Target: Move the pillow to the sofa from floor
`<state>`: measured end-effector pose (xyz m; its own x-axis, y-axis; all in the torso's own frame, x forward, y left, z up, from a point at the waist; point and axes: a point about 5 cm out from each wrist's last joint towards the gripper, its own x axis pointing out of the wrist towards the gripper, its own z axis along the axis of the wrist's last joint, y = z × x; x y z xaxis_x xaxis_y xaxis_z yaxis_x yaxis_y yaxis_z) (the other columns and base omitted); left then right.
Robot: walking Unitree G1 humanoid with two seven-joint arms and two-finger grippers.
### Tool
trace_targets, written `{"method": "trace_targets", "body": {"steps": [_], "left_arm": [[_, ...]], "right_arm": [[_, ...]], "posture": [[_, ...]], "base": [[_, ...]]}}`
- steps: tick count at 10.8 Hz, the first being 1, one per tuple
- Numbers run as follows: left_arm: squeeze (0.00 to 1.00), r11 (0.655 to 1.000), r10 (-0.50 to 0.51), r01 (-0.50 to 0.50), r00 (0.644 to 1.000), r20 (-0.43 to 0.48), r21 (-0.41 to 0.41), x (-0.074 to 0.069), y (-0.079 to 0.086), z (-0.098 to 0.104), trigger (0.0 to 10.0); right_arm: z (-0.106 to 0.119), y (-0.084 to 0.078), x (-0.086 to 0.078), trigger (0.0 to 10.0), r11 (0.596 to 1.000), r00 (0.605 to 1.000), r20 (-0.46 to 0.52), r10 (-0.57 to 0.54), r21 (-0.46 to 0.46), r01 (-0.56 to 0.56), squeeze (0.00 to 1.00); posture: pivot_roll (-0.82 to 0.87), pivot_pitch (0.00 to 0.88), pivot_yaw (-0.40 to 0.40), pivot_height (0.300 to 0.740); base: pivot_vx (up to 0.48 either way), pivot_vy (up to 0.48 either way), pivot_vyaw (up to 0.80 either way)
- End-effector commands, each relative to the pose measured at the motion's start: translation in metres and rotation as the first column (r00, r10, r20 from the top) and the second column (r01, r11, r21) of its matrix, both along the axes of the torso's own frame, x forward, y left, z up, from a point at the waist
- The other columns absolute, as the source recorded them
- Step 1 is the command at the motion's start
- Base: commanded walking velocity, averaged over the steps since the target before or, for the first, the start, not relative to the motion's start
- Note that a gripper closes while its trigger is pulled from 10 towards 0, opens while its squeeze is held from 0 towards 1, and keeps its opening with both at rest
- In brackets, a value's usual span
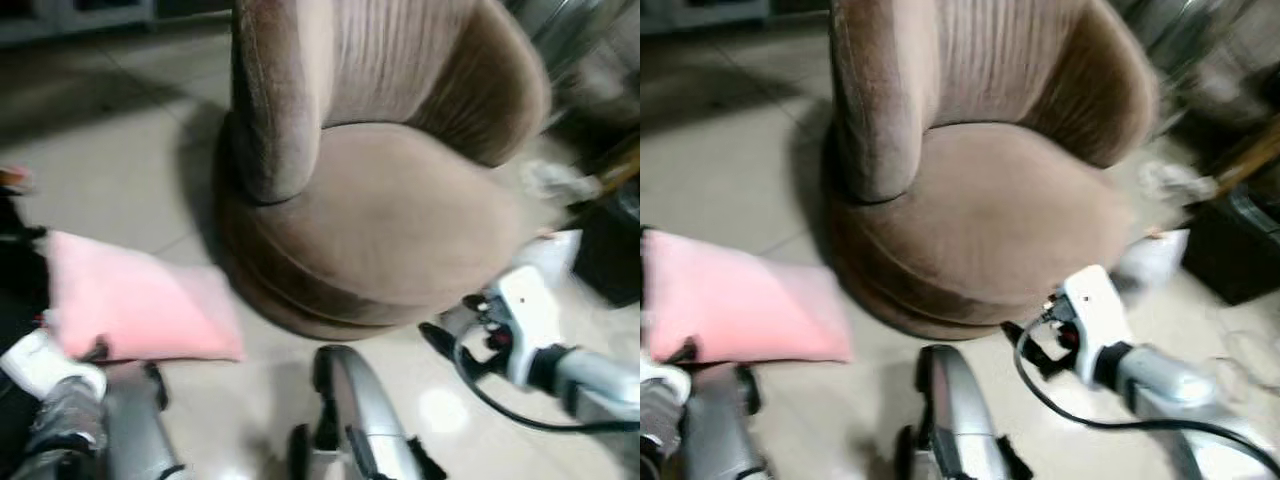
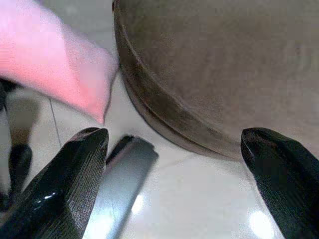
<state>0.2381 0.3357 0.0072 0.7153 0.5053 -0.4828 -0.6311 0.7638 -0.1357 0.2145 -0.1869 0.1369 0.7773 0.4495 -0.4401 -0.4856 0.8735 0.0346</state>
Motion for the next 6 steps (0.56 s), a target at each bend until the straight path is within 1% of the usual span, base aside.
{"method": "trace_targets", "body": {"steps": [1,2,3,4,5,6], "left_arm": [[0.0,0.995,-0.075,0.075,0.997,0.006,0.059,0.007,-0.007,0.003,10.0],[0.0,0.95,-0.228,0.211,0.972,0.051,0.23,0.024,-0.013,0.022,10.0],[0.0,0.909,-0.317,0.287,0.947,0.055,0.301,0.034,-0.024,0.031,10.0],[0.0,0.85,-0.419,0.363,0.905,0.071,0.381,0.039,-0.039,0.039,10.0],[0.0,0.735,-0.567,0.47,0.822,0.062,0.488,0.037,-0.073,0.049,10.0],[0.0,0.698,-0.629,0.508,0.771,0.093,0.505,0.028,-0.098,0.053,10.0]], "right_arm": [[-0.006,-0.007,0.0,10.0,0.999,0.999,-0.008,-0.047,-0.026,0.046,0.0],[-0.031,0.002,0.005,10.0,0.993,0.994,-0.042,-0.105,0.043,0.107,0.0],[-0.049,0.008,0.01,10.0,0.988,0.989,-0.07,-0.134,0.074,0.139,0.0],[-0.059,0.011,0.012,10.0,0.986,0.986,-0.08,-0.145,0.075,0.151,0.0],[-0.074,0.009,0.013,10.0,0.984,0.982,-0.085,-0.167,0.047,0.171,0.0],[-0.086,0.007,0.01,10.0,0.984,0.981,-0.094,-0.172,0.026,0.175,0.0]], "posture": [[-0.1,0.088,-0.24,0.529],[-0.02,0.064,-0.163,0.529],[0.04,0.03,-0.094,0.529],[0.06,0.013,-0.067,0.529],[0.09,0.005,-0.033,0.529],[0.1,0.005,-0.021,0.529]], "base": [[0.0,0.0,0.0],[0.0,0.0,0.0],[0.0,0.0,0.0],[0.0,0.0,0.0],[0.0,0.0,0.0],[0.0,0.0,0.0]]}}
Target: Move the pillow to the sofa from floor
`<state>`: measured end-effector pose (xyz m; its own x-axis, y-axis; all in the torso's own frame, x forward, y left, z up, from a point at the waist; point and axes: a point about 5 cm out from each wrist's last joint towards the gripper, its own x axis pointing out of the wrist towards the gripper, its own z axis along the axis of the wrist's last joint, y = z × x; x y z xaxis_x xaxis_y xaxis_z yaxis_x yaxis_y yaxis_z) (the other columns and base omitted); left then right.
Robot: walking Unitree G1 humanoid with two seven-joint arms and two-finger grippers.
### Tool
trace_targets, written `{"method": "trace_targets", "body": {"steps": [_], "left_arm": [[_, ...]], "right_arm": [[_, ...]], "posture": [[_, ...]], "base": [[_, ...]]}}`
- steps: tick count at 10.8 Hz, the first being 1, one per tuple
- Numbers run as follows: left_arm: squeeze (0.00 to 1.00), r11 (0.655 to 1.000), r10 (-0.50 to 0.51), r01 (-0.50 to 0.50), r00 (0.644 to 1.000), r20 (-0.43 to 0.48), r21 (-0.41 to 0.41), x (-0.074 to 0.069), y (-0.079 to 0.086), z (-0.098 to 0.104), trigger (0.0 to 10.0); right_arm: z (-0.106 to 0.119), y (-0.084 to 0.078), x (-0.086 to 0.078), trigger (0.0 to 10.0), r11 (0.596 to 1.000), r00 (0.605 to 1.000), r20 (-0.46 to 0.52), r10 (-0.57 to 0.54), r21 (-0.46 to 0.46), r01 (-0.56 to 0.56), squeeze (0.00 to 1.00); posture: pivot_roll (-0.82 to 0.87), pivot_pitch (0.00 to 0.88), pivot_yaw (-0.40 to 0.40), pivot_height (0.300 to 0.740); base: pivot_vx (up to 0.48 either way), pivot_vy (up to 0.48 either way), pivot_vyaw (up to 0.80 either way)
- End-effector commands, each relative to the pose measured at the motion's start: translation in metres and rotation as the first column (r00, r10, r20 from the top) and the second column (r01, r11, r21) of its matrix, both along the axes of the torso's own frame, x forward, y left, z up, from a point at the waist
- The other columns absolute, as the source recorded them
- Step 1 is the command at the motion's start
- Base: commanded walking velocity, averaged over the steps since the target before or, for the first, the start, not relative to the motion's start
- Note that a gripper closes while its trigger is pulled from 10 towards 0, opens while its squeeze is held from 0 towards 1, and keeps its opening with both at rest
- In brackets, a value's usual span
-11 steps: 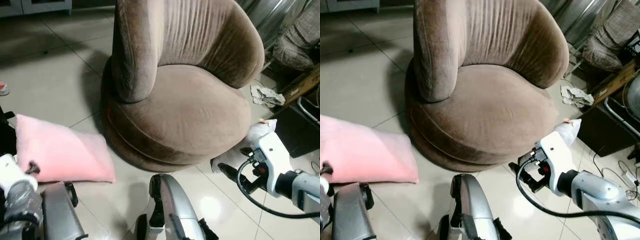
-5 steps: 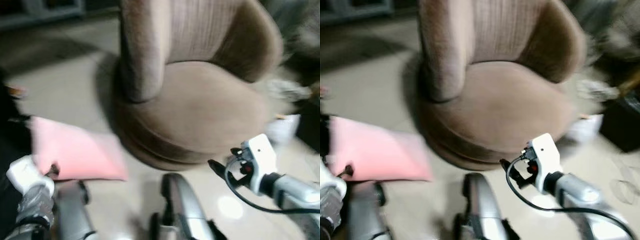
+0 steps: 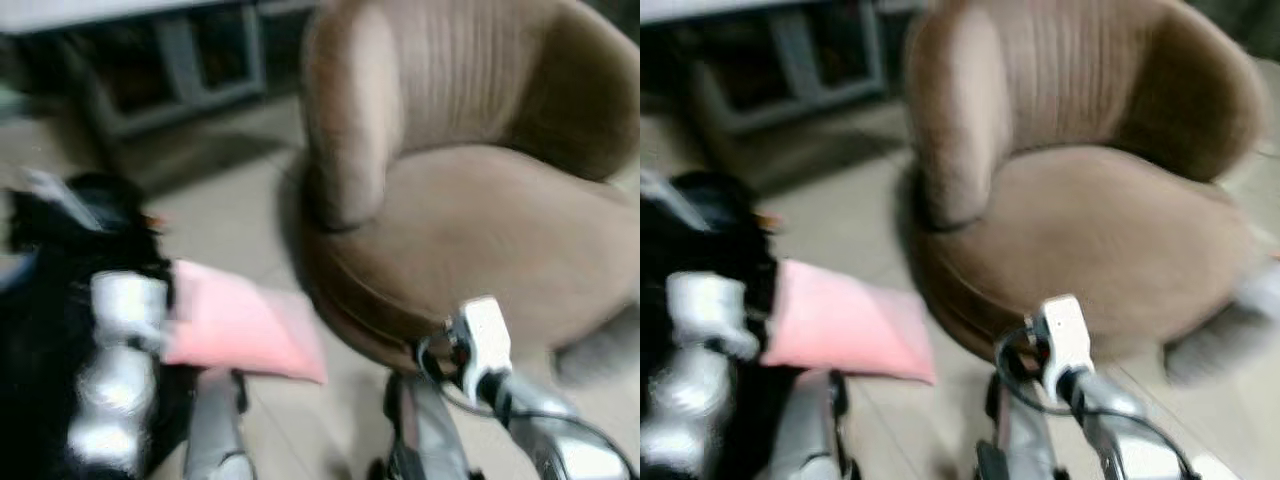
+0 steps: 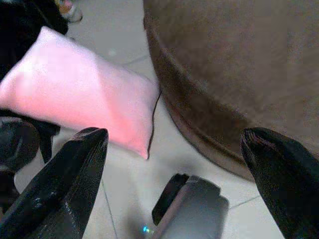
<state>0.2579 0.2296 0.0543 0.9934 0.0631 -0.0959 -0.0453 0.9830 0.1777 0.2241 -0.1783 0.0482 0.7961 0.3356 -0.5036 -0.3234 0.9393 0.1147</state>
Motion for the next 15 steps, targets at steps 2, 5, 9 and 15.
{"method": "trace_targets", "body": {"steps": [2,5,9,15], "left_arm": [[0.0,0.996,-0.072,0.072,0.997,-0.006,-0.051,-0.015,-0.036,-0.007,10.0],[0.0,0.988,-0.154,0.154,0.988,-0.033,-0.003,-0.016,-0.053,-0.006,10.0],[0.0,0.974,-0.221,0.224,0.971,-0.09,0.023,-0.011,-0.061,-0.004,10.0],[0.0,0.967,-0.251,0.255,0.959,-0.135,0.016,-0.01,-0.069,-0.009,10.0]], "right_arm": [[-0.021,0.003,-0.005,10.0,0.999,0.999,-0.036,-0.021,-0.03,0.02,0.0],[-0.031,0.011,0.0,10.0,1.0,0.999,-0.026,-0.02,-0.022,0.02,0.0],[-0.042,0.005,0.004,10.0,0.992,0.992,-0.015,-0.124,-0.039,0.123,0.0],[-0.045,-0.006,-0.003,10.0,0.984,0.986,-0.003,-0.165,-0.063,0.165,0.0]], "posture": [[0.1,0.0,-0.013,0.529],[0.1,0.0,-0.016,0.529],[0.09,0.0,0.003,0.529],[0.04,0.0,0.024,0.529]], "base": [[0.0,0.0,0.63],[0.107,0.0,0.8],[0.361,0.0,0.2],[0.184,0.0,0.0]]}}
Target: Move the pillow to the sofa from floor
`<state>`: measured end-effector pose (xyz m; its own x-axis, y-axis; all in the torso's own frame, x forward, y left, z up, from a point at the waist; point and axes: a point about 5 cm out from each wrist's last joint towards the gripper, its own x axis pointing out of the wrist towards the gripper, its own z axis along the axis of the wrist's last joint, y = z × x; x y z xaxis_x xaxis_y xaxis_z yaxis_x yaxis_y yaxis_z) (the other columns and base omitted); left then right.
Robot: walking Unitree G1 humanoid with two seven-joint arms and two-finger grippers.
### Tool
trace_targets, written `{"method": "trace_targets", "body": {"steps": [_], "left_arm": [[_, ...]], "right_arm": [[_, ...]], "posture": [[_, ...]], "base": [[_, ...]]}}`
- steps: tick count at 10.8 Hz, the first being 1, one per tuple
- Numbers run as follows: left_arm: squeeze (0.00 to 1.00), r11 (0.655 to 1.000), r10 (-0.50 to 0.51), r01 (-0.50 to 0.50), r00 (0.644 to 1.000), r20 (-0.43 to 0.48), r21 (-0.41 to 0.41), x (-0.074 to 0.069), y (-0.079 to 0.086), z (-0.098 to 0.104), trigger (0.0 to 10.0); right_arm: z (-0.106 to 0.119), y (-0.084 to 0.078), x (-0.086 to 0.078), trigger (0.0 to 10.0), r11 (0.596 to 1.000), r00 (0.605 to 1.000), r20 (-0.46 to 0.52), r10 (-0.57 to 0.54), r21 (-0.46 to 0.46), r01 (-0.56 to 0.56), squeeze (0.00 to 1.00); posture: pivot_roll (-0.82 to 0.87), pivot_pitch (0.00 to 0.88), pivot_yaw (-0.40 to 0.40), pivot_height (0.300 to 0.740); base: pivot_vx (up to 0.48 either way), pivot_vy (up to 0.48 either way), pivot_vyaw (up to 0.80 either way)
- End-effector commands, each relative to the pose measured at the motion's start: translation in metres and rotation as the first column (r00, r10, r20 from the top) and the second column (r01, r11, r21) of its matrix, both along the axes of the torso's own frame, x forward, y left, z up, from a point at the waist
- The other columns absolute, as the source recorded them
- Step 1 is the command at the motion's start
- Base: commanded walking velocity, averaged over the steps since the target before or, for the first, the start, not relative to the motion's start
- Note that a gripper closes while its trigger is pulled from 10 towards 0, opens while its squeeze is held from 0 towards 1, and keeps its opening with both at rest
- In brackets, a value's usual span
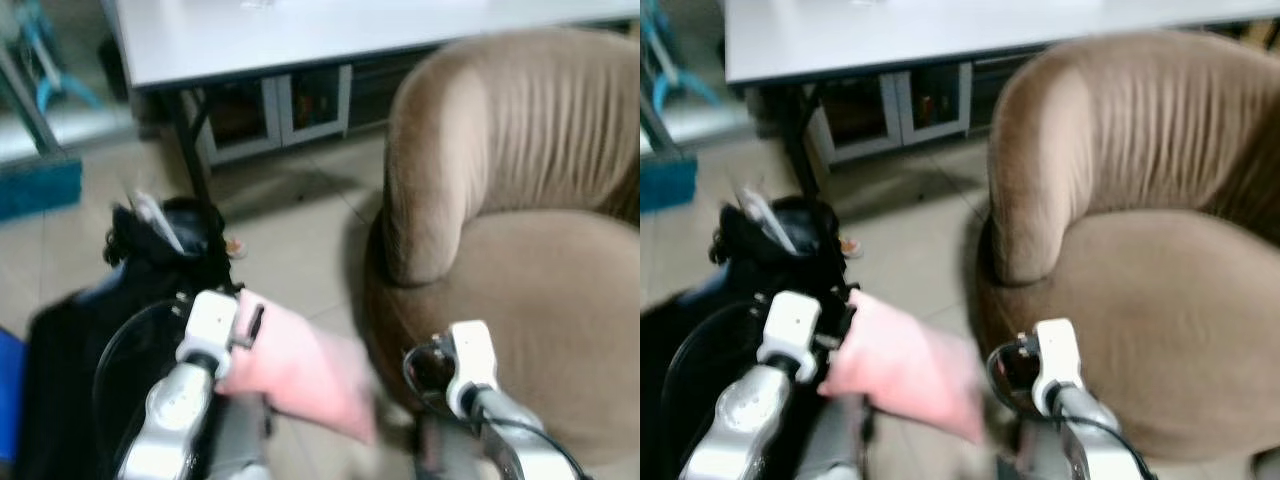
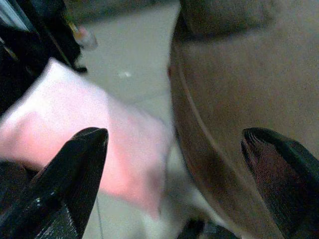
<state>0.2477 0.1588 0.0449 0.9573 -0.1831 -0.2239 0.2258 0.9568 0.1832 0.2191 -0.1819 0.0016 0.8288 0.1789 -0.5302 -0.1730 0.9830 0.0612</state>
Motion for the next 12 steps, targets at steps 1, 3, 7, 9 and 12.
{"method": "trace_targets", "body": {"steps": [1,3,7,9,12], "left_arm": [[0.0,1.0,-0.004,0.004,1.0,-0.007,0.014,-0.0008,0.0009,-0.0009,10.0],[0.0,1.0,0.013,-0.013,1.0,-0.02,-0.004,-0.0005,0.0014,-0.0043,10.0],[0.0,0.999,0.043,-0.045,0.998,-0.039,-0.031,0.0009,0.0028,-0.0096,10.0],[0.0,0.998,0.044,-0.045,0.998,-0.041,-0.034,0.0021,0.0028,-0.0106,10.0],[0.0,0.998,0.062,-0.063,0.997,-0.036,-0.022,0.0054,0.0078,-0.0107,10.0]], "right_arm": [[0.0015,-0.0031,0.0016,10.0,1.0,1.0,0.007,-0.011,-0.006,0.011,0.0],[0.0023,-0.0038,0.0023,10.0,1.0,1.0,0.007,-0.008,-0.007,0.008,0.0],[0.0051,-0.0063,0.0023,10.0,1.0,1.0,0.005,-0.002,0.004,0.002,0.0],[0.0074,-0.0077,0.0041,10.0,1.0,1.0,0.01,-0.001,-0.001,0.001,0.0],[0.008,-0.011,0.0048,10.0,1.0,1.0,0.007,-0.01,-0.018,0.01,0.0]], "posture": [[0.04,0.0,0.019,0.529],[0.04,0.0,0.012,0.529],[0.02,0.0,0.001,0.505],[0.01,0.0,-0.001,0.486],[0.01,0.0,-0.004,0.482]], "base": [[0.0,0.0,0.0],[0.0,0.0,0.0],[0.0,0.0,0.0],[0.0,0.0,0.0],[0.0,0.0,0.0]]}}
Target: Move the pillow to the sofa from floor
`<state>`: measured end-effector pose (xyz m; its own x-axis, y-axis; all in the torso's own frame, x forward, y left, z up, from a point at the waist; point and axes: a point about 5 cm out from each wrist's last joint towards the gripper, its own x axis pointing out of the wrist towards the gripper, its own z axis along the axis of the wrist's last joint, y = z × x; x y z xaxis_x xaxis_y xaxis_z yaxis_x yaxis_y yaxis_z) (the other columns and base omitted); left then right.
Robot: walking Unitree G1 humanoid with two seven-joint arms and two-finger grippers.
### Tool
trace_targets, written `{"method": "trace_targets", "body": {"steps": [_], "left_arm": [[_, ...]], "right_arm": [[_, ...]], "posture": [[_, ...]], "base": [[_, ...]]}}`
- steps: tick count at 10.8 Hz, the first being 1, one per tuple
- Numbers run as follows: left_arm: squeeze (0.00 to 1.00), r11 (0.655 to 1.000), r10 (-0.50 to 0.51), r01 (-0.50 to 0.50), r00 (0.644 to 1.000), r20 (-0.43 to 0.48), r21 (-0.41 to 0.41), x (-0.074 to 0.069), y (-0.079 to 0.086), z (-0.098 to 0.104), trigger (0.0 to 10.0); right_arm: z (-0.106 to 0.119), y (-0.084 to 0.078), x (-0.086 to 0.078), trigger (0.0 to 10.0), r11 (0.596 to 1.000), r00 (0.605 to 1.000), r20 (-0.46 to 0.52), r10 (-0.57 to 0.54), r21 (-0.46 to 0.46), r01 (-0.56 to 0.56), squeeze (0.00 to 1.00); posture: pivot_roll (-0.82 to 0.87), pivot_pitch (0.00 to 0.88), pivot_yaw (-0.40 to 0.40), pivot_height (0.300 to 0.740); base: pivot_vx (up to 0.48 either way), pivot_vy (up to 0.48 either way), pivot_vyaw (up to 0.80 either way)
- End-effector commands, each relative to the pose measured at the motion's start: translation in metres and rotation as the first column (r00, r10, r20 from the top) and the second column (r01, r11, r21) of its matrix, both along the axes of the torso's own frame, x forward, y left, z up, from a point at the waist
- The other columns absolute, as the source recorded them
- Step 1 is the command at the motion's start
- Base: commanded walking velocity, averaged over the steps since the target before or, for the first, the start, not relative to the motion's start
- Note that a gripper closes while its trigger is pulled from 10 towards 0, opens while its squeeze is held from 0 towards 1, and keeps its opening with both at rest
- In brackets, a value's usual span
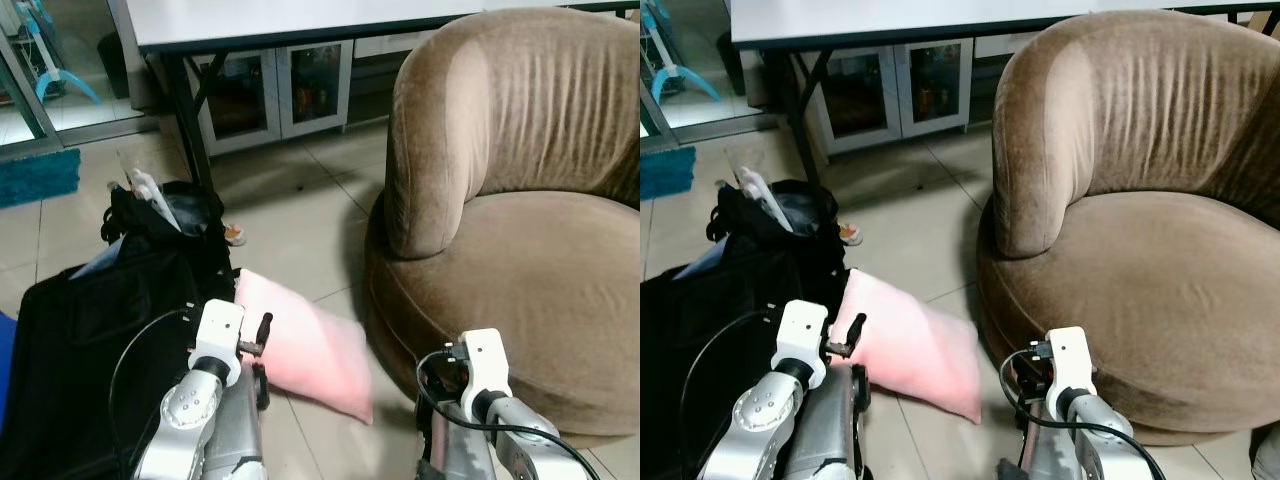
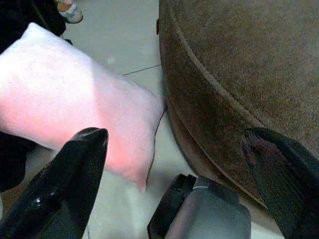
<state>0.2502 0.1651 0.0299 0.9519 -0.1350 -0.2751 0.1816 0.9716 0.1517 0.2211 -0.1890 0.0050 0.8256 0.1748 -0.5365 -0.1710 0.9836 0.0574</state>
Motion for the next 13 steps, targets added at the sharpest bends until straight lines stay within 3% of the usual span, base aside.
{"method": "trace_targets", "body": {"steps": [1,3,4,5,7,8,10,12,13], "left_arm": [[0.0,1.0,0.025,-0.025,0.999,0.023,0.01,0.005,0.005,0.004,10.0],[0.0,0.977,0.212,-0.212,0.976,-0.044,0.004,0.022,0.036,-0.003,10.0],[0.0,0.944,0.321,-0.328,0.941,-0.111,-0.049,0.032,0.058,-0.007,10.0],[1.0,0.924,0.356,-0.373,0.919,-0.166,-0.085,0.04,0.073,-0.007,10.0],[1.0,0.891,0.417,-0.445,0.88,-0.227,-0.09,0.05,0.09,-0.004,10.0],[1.0,0.86,0.442,-0.491,0.853,-0.278,-0.138,0.056,0.095,-0.002,10.0],[1.0,0.803,0.498,-0.568,0.806,-0.321,-0.179,0.058,0.102,0.0,10.0],[1.0,0.808,0.517,-0.577,0.792,-0.324,-0.121,0.058,0.106,0.002,10.0],[1.0,0.819,0.531,-0.572,0.788,-0.312,-0.051,0.057,0.111,0.002,10.0]], "right_arm": [[0.005,-0.005,0.003,10.0,1.0,1.0,0.014,-0.006,-0.016,0.006,0.0],[0.014,-0.012,0.002,10.0,0.999,1.0,0.021,0.022,-0.032,-0.021,0.0],[0.023,-0.015,0.002,10.0,0.998,0.998,0.03,0.054,-0.041,-0.053,0.0],[0.034,-0.019,0.0,10.0,0.995,0.996,0.036,0.086,-0.053,-0.084,0.0],[0.053,-0.027,-0.003,10.0,0.984,0.987,0.034,0.155,-0.093,-0.152,0.0],[0.075,-0.04,-0.008,10.0,0.975,0.983,0.028,0.184,-0.128,-0.179,0.0],[0.107,-0.05,-0.023,10.0,0.966,0.977,0.024,0.21,-0.158,-0.203,0.0],[0.127,-0.059,-0.036,10.0,0.962,0.975,-0.004,0.222,-0.159,-0.22,0.0],[0.135,-0.063,-0.042,10.0,0.963,0.976,-0.016,0.216,-0.162,-0.216,0.0]], "posture": [[0.0,0.0,-0.008,0.482],[-0.03,0.004,-0.046,0.482],[-0.06,0.025,-0.087,0.482],[-0.08,0.035,-0.125,0.482],[-0.14,0.072,-0.187,0.482],[-0.2,0.098,-0.234,0.482],[-0.27,0.129,-0.306,0.482],[-0.28,0.15,-0.336,0.482],[-0.29,0.164,-0.351,0.482]], "base": [[0.0,0.0,0.0],[0.0,0.0,0.0],[0.0,0.0,0.0],[0.0,0.0,0.0],[0.0,0.0,0.0],[0.0,0.0,0.0],[0.0,0.0,0.0],[0.0,0.0,0.0],[0.0,0.0,0.0]]}}
